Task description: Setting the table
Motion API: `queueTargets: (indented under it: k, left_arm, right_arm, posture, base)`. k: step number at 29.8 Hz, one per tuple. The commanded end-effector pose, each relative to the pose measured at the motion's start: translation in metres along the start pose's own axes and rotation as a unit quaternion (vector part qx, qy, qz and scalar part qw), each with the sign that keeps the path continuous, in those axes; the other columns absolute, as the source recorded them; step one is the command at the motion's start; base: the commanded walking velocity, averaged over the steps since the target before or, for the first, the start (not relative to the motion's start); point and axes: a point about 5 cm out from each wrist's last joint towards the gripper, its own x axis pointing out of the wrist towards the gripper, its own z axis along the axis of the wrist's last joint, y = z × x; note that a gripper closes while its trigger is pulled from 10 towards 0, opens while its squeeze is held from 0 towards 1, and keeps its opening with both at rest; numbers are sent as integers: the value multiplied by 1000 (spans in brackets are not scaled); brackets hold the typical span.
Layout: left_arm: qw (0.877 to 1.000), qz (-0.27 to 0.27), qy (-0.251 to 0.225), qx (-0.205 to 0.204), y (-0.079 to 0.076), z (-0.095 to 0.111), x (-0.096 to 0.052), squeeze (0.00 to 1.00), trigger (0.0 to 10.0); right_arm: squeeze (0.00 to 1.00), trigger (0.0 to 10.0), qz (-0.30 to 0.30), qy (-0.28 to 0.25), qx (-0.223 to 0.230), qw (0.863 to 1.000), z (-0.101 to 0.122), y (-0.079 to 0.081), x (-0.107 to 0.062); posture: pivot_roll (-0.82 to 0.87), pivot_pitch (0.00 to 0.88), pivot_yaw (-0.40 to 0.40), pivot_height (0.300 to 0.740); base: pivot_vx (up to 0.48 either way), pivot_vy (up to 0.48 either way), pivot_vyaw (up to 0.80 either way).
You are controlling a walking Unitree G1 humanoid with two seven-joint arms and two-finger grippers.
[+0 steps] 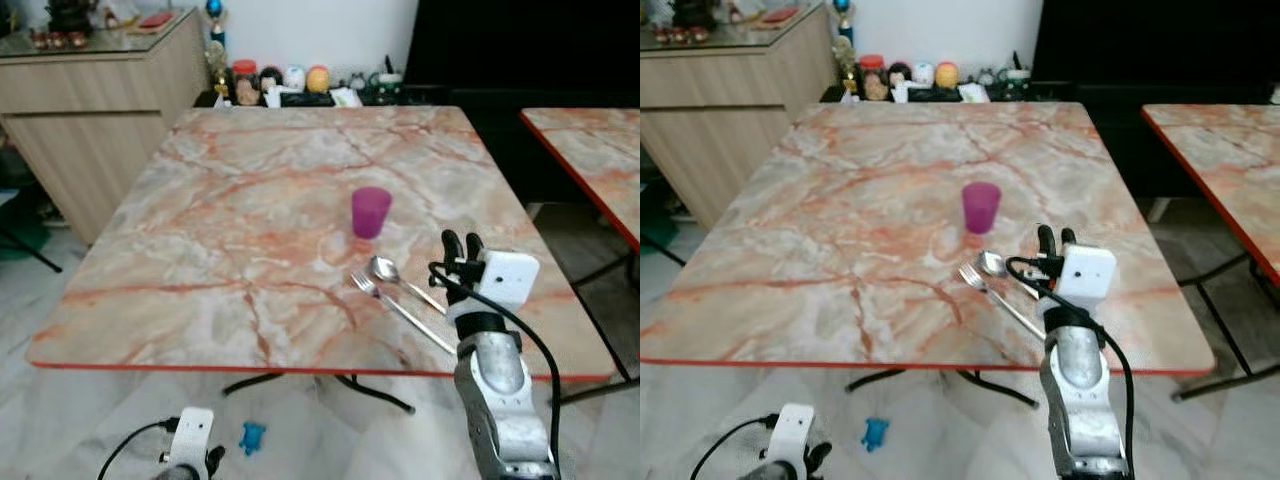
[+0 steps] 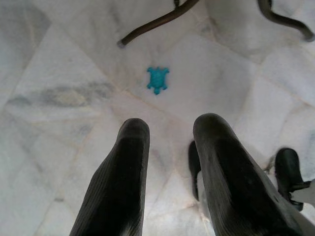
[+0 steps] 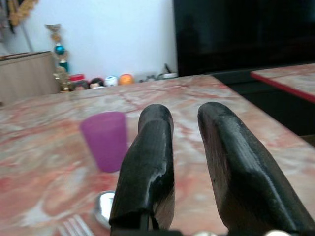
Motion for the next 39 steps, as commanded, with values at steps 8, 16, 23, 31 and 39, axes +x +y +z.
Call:
queueTargets:
  k: [8, 16, 23, 31, 39]
  left_arm:
    - [1000, -2, 9, -1, 0, -4, -1, 0, 10000]
    - [1000, -2, 9, 3, -1, -3, 0, 0, 10000]
    - [1000, -3, 8, 2, -1, -2, 0, 0, 10000]
    - [1000, -2, 8, -2, -1, -2, 0, 0, 10000]
    - [1000, -1, 10, -1, -1, -2, 0, 0, 10000]
  right_arm:
    - [0, 10000, 111, 114, -74, 985, -29, -1, -1]
    - [0, 10000, 215, 148, -46, 964, -29, 1, 8]
    - [0, 10000, 231, 162, -21, 959, -30, 4, 30]
    - [0, 10000, 265, 217, -7, 939, -42, 11, 37]
    - [1000, 10000, 329, 230, -17, 915, -41, 22, 41]
  posture:
    - [-41, 0, 12, 740]
    - [-44, 0, 17, 740]
    - [-40, 0, 17, 740]
    - [-31, 0, 12, 740]
    - [-35, 0, 10, 740]
  base:
    - [0, 0, 0]
    - [0, 0, 0]
    - [0, 0, 0]
    - [0, 0, 0]
    - [0, 0, 0]
